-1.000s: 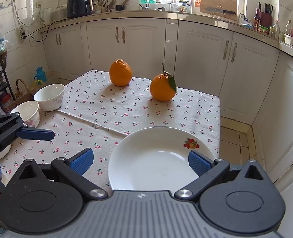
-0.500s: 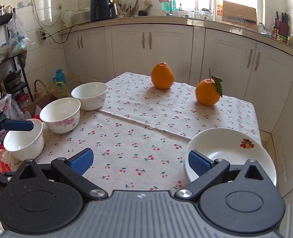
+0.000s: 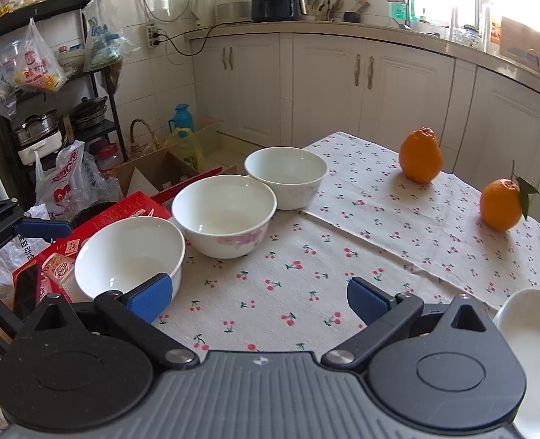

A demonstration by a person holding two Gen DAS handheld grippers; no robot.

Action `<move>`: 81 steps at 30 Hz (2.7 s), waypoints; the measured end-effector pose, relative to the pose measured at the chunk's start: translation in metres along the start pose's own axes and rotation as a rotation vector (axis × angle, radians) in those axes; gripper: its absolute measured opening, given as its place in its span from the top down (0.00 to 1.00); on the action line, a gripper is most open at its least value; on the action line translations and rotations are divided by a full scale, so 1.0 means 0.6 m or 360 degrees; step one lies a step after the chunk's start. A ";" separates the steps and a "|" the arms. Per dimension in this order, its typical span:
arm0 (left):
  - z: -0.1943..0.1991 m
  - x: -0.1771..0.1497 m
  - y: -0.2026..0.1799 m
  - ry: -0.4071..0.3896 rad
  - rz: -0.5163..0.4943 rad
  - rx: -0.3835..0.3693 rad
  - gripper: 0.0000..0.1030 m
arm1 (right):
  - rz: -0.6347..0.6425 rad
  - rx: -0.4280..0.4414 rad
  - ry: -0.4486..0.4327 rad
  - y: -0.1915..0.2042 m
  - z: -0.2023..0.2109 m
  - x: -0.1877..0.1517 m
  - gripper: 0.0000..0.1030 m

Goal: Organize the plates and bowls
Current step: 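Move the right tool to the pink-decal white bowl and grasp its rim, then lift the pink-decal bowl with the right tool and carry it toward the plates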

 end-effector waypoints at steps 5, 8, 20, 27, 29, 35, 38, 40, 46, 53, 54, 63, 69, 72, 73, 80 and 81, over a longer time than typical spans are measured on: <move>-0.022 -0.028 0.018 0.0027 0.0010 -0.0023 0.02 | 0.0083 0.0072 0.0072 0.047 -0.035 0.011 0.00; -0.033 -0.030 0.019 0.0018 -0.0009 -0.0044 0.02 | 0.0121 0.0117 0.0112 0.067 -0.054 0.015 0.01; -0.046 -0.028 0.019 -0.0032 -0.0024 -0.0138 0.15 | 0.0120 0.0306 0.0296 0.107 -0.120 0.013 0.28; -0.045 -0.031 0.022 -0.0045 -0.0023 -0.0149 0.15 | 0.0069 0.0376 0.0357 0.111 -0.132 0.008 0.43; -0.045 -0.031 0.023 -0.0051 -0.0024 -0.0151 0.15 | 0.0073 0.0372 0.0355 0.111 -0.131 0.008 0.43; -0.043 -0.027 0.020 -0.0041 -0.0035 -0.0164 0.15 | 0.0061 0.0376 0.0356 0.108 -0.126 0.007 0.43; -0.041 -0.022 0.018 -0.0040 -0.0038 -0.0186 0.15 | 0.0066 0.0372 0.0349 0.106 -0.117 0.006 0.43; -0.036 -0.017 0.013 -0.0060 -0.0048 -0.0206 0.15 | 0.0065 0.0360 0.0342 0.100 -0.109 0.004 0.43; -0.039 0.010 -0.016 -0.0105 -0.0098 -0.0301 0.15 | 0.0014 0.0298 0.0298 0.065 -0.074 -0.002 0.43; -0.057 0.048 -0.061 -0.0159 -0.0194 -0.0420 0.15 | -0.0103 0.0196 0.0211 0.004 -0.024 -0.009 0.43; -0.060 0.053 -0.068 -0.0164 -0.0205 -0.0438 0.15 | -0.0117 0.0181 0.0202 -0.004 -0.019 -0.011 0.43; -0.090 0.087 -0.121 -0.0181 -0.0285 -0.0546 0.15 | -0.0217 0.0067 0.0147 -0.072 0.013 -0.027 0.43; -0.107 0.098 -0.140 -0.0167 -0.0305 -0.0574 0.15 | -0.0256 0.0029 0.0138 -0.100 0.016 -0.032 0.43; -0.115 0.098 -0.145 -0.0146 -0.0305 -0.0587 0.15 | -0.0268 0.0023 0.0147 -0.108 0.014 -0.036 0.43; -0.118 0.097 -0.147 -0.0139 -0.0304 -0.0590 0.15 | -0.0270 0.0022 0.0150 -0.109 0.014 -0.038 0.43; -0.128 0.097 -0.152 -0.0116 -0.0304 -0.0603 0.15 | -0.0285 0.0013 0.0168 -0.117 0.007 -0.046 0.43; -0.129 0.097 -0.153 -0.0115 -0.0305 -0.0605 0.15 | -0.0289 0.0013 0.0171 -0.118 0.006 -0.047 0.43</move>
Point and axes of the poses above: each gripper's, at about its wrist camera, not at the fingertips, and z roughly against the way its jaws point, y to its left, x to its top, the point moved 5 cm from there along -z, roughly the way its jaws point, and after that the axes turned 12 degrees about -z, right-handed, at the moved point
